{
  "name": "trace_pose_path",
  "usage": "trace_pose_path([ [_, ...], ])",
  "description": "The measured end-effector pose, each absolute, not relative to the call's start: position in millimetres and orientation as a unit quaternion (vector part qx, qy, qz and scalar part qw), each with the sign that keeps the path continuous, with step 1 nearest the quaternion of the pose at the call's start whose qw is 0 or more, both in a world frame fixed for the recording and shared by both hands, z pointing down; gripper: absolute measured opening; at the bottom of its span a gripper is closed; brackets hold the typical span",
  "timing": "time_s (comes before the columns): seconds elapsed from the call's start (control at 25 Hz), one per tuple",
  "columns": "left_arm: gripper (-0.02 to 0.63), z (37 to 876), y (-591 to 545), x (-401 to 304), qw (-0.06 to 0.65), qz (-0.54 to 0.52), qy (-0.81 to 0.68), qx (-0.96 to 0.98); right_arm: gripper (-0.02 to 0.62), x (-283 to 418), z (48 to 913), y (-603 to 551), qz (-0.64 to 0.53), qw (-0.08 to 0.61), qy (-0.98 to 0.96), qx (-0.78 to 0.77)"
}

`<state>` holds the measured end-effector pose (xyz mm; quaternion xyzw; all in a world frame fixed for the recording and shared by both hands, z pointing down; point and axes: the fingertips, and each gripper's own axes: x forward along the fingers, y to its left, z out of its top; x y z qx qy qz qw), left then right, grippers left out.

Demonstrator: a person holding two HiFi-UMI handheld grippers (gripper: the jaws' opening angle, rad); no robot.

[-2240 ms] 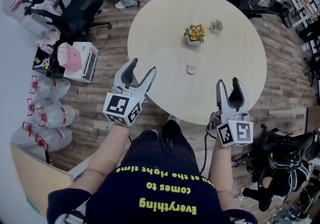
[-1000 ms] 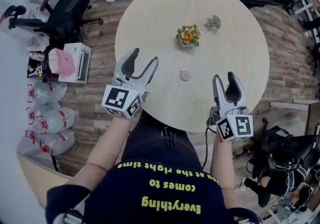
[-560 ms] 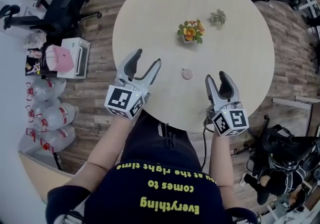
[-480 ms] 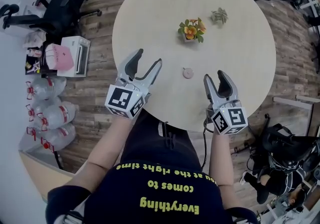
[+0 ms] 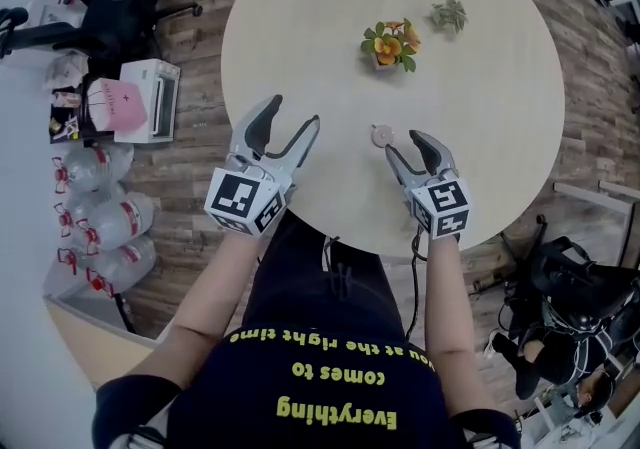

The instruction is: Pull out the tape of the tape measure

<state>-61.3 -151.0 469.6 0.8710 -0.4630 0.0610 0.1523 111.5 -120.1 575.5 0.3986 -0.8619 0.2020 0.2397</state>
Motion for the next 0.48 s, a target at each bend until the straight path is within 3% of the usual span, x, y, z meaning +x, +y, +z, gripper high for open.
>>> trace_pose_path([
  [0.28, 0.273, 478, -146, -64, 0.159, 0.069, -0.464, 0.869, 0.249, 105, 640, -116, 0.191, 0.351, -0.854, 0.332],
  [0.48, 0.273, 479, -144, -66, 0.162, 0.071, -0.468, 0.866, 0.238, 103, 657, -116, 0.172, 0.392, -0.850, 0.306],
])
